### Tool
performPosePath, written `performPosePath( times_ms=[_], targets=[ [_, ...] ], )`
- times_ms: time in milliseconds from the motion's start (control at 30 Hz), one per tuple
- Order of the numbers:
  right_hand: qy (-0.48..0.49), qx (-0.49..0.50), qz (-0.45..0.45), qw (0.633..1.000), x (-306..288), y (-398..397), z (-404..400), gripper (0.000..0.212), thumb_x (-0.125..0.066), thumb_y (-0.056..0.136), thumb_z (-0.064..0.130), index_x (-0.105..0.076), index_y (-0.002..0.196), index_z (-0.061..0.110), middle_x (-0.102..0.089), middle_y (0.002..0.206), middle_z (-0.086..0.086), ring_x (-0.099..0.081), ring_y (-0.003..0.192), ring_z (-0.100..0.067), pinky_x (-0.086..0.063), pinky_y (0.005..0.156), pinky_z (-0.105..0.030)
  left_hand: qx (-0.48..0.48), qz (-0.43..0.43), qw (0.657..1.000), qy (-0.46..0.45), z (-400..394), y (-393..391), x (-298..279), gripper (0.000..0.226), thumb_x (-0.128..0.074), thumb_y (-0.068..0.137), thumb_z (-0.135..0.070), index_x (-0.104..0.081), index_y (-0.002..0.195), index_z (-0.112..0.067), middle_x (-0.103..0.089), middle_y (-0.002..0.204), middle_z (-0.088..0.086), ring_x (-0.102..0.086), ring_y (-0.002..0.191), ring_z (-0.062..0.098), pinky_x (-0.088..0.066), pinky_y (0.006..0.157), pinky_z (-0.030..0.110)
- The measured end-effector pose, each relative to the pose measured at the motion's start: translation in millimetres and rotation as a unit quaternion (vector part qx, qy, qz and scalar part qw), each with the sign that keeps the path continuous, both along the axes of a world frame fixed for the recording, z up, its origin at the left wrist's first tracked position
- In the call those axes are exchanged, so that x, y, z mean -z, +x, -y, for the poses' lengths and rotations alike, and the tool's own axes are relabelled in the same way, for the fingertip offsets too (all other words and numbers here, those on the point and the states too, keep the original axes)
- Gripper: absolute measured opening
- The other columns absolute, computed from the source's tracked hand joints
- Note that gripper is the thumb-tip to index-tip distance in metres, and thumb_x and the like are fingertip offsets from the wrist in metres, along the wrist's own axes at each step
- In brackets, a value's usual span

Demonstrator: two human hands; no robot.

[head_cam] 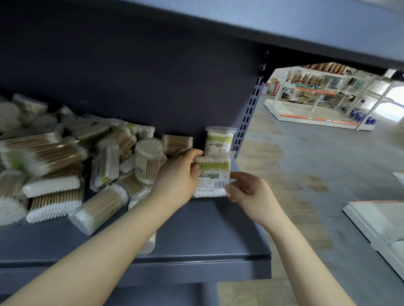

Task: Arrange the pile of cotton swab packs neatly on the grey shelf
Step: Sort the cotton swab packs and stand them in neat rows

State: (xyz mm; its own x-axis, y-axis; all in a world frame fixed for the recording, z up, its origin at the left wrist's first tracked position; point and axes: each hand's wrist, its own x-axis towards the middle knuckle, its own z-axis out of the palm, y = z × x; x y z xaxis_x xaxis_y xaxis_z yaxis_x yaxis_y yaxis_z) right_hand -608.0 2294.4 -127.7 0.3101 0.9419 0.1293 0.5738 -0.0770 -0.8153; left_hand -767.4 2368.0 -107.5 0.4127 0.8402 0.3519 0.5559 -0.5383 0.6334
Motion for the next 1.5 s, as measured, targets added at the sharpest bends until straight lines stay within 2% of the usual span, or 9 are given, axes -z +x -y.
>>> performPosePath(
  times_ms=[167, 333, 533, 667, 800, 1133, 1267, 1400, 1500],
  targets=[
    [0.016, 0.023, 0.062, 0.998, 5, 6, -8, 0.024, -0.061, 0.084, 0.013, -0.063, 0.109, 0.014, -0.067, 0.09, -0.004, -0.06, 0.074, -0.016, -0.042, 0.061, -0.012, 0.012, -0.009, 1.0, -0.005, 0, 4, 2, 0.036, -0.052, 0.091, -0.009, -0.054, 0.126, -0.013, -0.051, 0.127, 0.002, -0.056, 0.107, 0.019, -0.043, 0.092, 0.031],
    [0.05, 0.055, 0.071, 0.995, 11, 12, -17, 0.021, -0.06, 0.084, 0.007, -0.064, 0.105, 0.007, -0.063, 0.085, 0.0, -0.057, 0.078, -0.014, -0.036, 0.064, -0.014, 0.015, -0.019, 1.0, 0.016, -3, 13, 3, 0.032, -0.052, 0.091, -0.01, -0.058, 0.121, -0.014, -0.055, 0.122, -0.002, -0.056, 0.104, 0.014, -0.041, 0.086, 0.022],
    [0.03, 0.022, 0.02, 0.999, 14, 24, -26, 0.014, -0.068, 0.079, 0.01, -0.06, 0.091, 0.011, -0.065, 0.086, -0.002, -0.06, 0.076, -0.017, -0.045, 0.067, -0.021, 0.017, -0.062, 0.998, 0.026, -7, 18, 7, 0.033, -0.052, 0.091, -0.015, -0.056, 0.123, -0.021, -0.056, 0.123, -0.007, -0.054, 0.107, 0.012, -0.043, 0.084, 0.028],
    [0.037, 0.017, -0.017, 0.999, 12, 28, -29, 0.016, -0.066, 0.08, 0.006, -0.053, 0.075, 0.014, -0.057, 0.069, 0.006, -0.052, 0.062, -0.006, -0.04, 0.059, -0.011, -0.01, -0.13, 0.989, 0.067, -12, 13, 4, 0.043, -0.047, 0.091, -0.02, -0.042, 0.134, -0.024, -0.043, 0.136, -0.008, -0.047, 0.118, 0.016, -0.043, 0.088, 0.03],
    [0.056, 0.043, -0.035, 0.997, 10, 36, -39, 0.027, -0.063, 0.083, 0.002, -0.045, 0.07, 0.018, -0.053, 0.068, 0.004, -0.049, 0.06, -0.006, -0.04, 0.057, -0.009, -0.036, -0.193, 0.975, 0.103, -19, 12, 1, 0.045, -0.043, 0.092, -0.021, -0.037, 0.137, -0.022, -0.04, 0.137, -0.003, -0.045, 0.119, 0.021, -0.04, 0.088, 0.031],
    [0.072, 0.08, 0.052, 0.993, 16, 52, -85, 0.015, -0.059, 0.086, 0.008, -0.05, 0.097, 0.014, -0.056, 0.081, 0.005, -0.053, 0.078, -0.014, -0.036, 0.065, -0.018, -0.03, -0.271, 0.96, 0.059, -37, 31, 5, 0.04, -0.044, 0.091, -0.021, -0.042, 0.131, -0.015, -0.035, 0.137, 0.003, -0.033, 0.126, 0.024, -0.04, 0.097, 0.04],
    [0.083, 0.106, 0.064, 0.989, 20, 52, -94, 0.028, -0.059, 0.081, 0.003, -0.052, 0.107, 0.012, -0.059, 0.09, -0.001, -0.055, 0.082, -0.02, -0.046, 0.078, -0.032, -0.036, -0.269, 0.961, 0.052, -45, 35, 9, 0.041, -0.045, 0.09, -0.022, -0.042, 0.13, -0.015, -0.036, 0.136, 0.003, -0.034, 0.126, 0.025, -0.039, 0.098, 0.042],
    [0.082, 0.113, 0.072, 0.988, 29, 54, -99, 0.048, -0.066, 0.077, 0.007, -0.046, 0.12, 0.013, -0.057, 0.104, -0.004, -0.05, 0.085, -0.015, -0.038, 0.073, -0.025, -0.04, -0.279, 0.958, 0.049, -50, 39, 12, 0.04, -0.045, 0.09, -0.023, -0.042, 0.13, -0.014, -0.039, 0.134, 0.006, -0.036, 0.124, 0.026, -0.038, 0.098, 0.04],
    [0.073, 0.121, 0.065, 0.988, 33, 54, -103, 0.07, -0.07, 0.075, 0.01, -0.034, 0.135, 0.017, -0.056, 0.11, -0.006, -0.049, 0.085, -0.014, -0.039, 0.074, -0.026, -0.041, -0.279, 0.958, 0.048, -51, 45, 11, 0.041, -0.045, 0.091, -0.024, -0.04, 0.13, -0.014, -0.039, 0.134, 0.007, -0.036, 0.124, 0.027, -0.035, 0.097, 0.038]
  ],
)
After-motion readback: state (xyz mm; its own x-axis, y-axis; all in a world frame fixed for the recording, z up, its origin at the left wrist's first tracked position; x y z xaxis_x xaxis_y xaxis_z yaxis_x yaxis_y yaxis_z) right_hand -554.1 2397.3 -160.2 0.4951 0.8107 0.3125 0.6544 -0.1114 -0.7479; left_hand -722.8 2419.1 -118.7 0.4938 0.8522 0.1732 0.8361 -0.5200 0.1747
